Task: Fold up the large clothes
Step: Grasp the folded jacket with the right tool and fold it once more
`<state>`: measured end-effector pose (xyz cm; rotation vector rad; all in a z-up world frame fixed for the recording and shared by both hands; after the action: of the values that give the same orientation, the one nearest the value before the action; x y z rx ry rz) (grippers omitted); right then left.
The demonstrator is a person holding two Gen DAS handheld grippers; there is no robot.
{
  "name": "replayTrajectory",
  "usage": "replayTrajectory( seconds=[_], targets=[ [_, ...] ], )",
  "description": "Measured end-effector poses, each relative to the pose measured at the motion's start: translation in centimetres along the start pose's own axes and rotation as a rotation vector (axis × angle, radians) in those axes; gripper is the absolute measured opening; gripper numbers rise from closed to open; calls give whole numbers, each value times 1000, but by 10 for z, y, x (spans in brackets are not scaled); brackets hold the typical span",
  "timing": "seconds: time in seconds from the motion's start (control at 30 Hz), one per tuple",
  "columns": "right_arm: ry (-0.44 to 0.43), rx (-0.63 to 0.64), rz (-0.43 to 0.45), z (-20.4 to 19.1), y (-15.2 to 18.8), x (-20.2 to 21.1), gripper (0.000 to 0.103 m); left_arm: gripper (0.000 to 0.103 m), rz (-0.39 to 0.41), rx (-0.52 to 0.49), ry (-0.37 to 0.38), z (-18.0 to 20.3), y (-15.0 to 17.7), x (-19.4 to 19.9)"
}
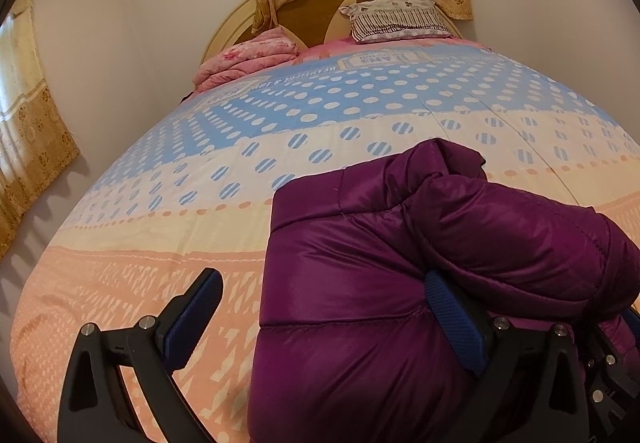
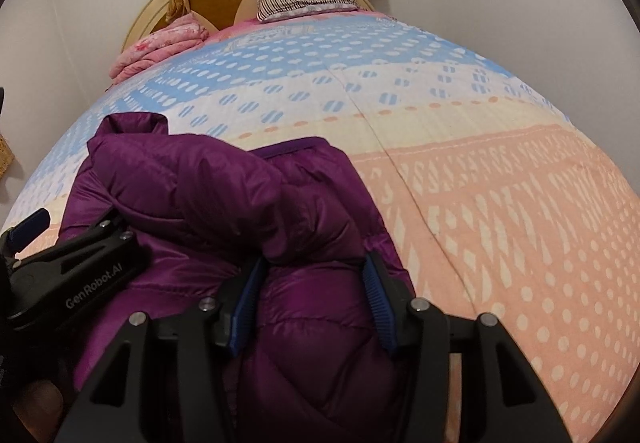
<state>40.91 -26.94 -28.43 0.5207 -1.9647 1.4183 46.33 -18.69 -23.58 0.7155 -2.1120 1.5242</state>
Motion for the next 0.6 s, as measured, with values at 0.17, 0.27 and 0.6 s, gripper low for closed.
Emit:
replayTrajectory(
  seconds=[0.17, 0.27, 0.6],
  targets=[
    [7, 3, -2, -1, 1, -1, 53, 101, -3, -4, 2, 0, 1, -1],
    [10, 5, -4, 0, 1, -2, 53, 101, -4, -6, 2, 0, 1, -1],
    [9, 5, -5, 0, 1, -3, 53, 101, -3, -8, 0, 0, 1, -1]
  ],
)
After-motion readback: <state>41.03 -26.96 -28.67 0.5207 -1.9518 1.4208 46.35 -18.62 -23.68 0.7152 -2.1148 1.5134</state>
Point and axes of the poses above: each gripper's, at about its wrist camera, not at the fingertips, and x roughly against the way its jaws point, z to its right, y to its underside, the point moved 7 cm from there along -x, roughly the way its jaws point, and after that the axes turned 6 degrees about -x, right-handed, at the moved point
